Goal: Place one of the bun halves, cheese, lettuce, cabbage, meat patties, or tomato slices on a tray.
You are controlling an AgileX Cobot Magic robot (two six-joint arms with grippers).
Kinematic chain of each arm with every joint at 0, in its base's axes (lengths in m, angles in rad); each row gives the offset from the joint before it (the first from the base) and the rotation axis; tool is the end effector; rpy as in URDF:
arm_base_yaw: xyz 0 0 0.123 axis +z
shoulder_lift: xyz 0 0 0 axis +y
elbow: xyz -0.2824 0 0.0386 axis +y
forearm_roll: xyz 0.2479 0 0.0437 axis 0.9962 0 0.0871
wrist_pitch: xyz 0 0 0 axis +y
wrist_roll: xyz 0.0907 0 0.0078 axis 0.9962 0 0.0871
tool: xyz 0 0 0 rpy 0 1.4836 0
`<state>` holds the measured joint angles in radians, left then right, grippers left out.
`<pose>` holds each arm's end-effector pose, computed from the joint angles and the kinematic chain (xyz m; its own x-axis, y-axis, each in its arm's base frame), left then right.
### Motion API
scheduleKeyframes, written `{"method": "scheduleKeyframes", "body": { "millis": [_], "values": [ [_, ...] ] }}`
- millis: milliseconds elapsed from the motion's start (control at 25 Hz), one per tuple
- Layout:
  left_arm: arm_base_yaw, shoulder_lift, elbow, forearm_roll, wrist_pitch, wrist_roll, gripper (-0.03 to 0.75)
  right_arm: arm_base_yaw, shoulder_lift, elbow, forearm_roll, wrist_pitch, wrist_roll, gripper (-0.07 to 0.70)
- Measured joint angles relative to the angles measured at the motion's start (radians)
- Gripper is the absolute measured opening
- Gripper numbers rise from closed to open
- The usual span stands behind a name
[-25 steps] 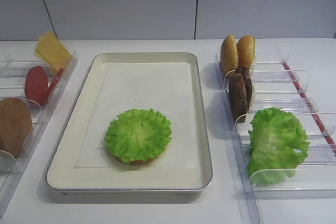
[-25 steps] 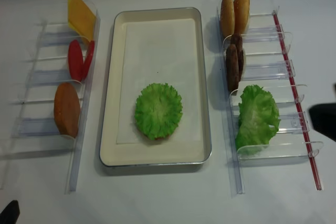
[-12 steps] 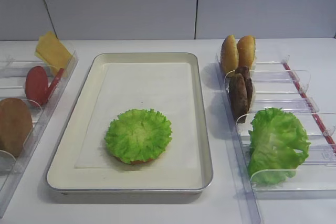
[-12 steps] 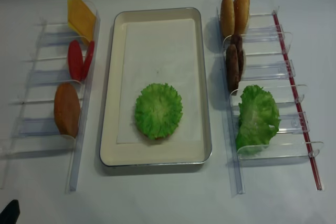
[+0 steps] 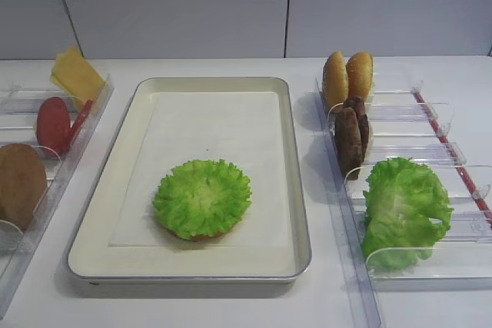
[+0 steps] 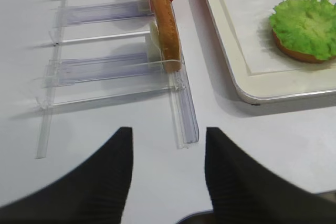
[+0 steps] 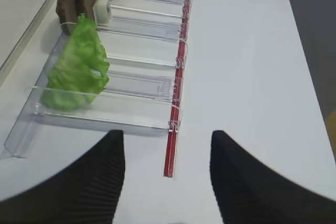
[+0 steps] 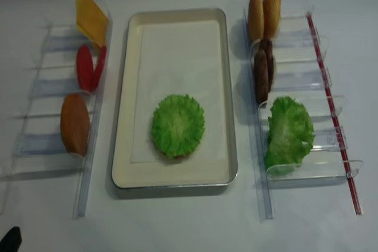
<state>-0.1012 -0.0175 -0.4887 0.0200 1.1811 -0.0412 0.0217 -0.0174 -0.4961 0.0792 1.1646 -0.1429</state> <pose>-0.0115 0.0029 0.2645 -0.5541 0.0225 -0.8321 0.0671 0.9976 -0.0177 -0.0120 0.0064 0.2680 -0.5208 -0.1224 -0.8448 -0.1420 0.9883 -0.0556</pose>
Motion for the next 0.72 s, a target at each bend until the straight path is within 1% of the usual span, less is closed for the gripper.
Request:
{"method": "scheduleKeyframes", "body": {
  "millis": [120,200,720],
  "values": [
    [0.0,0.0,0.0,0.0,0.0,0.0,0.298,-0.11,0.0,0.018,0.078,-0.01,-0.083,0.382],
    [0.0,0.0,0.0,0.0,0.0,0.0,0.298,-0.154,0.0,0.02,0.101,-0.01,-0.108,0.382],
    [0.0,0.0,0.0,0.0,0.0,0.0,0.298,-0.164,0.0,0.02,0.107,-0.012,-0.12,0.382]
  ]
}}
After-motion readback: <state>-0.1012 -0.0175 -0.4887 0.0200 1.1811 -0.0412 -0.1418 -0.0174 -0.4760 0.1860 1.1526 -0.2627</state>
